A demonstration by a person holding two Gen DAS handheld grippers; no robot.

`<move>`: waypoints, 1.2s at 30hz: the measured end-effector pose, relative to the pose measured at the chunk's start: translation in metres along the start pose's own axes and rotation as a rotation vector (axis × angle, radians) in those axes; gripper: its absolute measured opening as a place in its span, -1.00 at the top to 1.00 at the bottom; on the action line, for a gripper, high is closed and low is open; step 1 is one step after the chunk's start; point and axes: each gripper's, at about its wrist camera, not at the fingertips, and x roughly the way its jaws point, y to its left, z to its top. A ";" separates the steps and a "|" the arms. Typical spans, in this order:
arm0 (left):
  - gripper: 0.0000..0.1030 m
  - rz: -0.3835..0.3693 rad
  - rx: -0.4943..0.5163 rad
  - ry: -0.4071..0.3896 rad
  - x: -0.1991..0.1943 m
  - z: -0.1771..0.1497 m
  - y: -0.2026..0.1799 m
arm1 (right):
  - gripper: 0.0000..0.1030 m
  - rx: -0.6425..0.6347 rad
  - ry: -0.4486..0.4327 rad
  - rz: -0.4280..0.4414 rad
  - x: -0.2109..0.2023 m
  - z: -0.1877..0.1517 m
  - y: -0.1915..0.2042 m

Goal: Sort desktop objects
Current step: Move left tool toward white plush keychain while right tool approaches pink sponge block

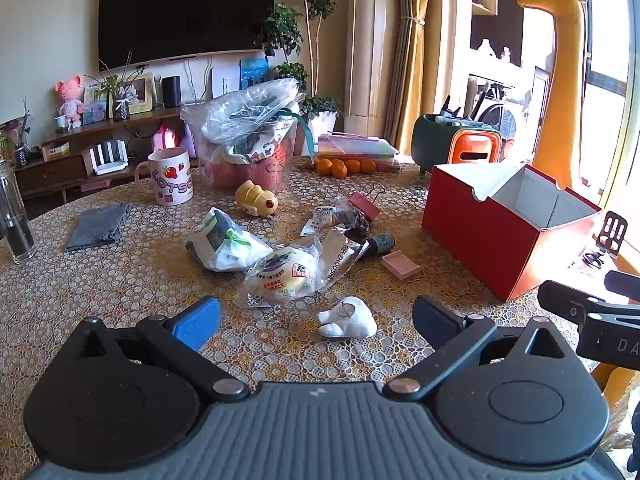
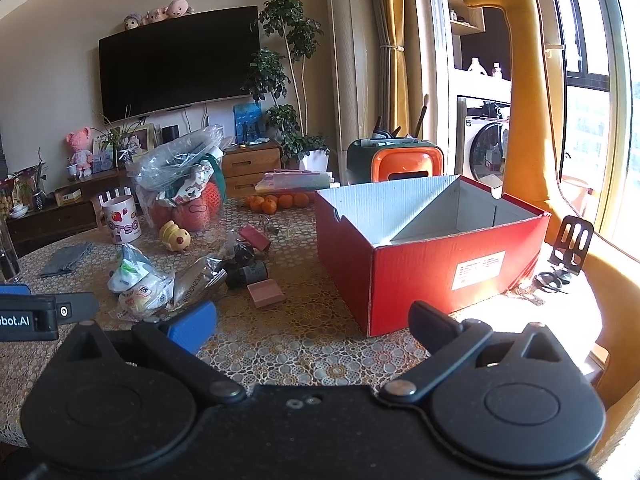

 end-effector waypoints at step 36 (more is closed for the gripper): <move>-0.98 -0.080 0.144 0.129 0.131 -0.030 -0.022 | -0.78 -0.179 0.200 0.131 0.185 0.004 0.037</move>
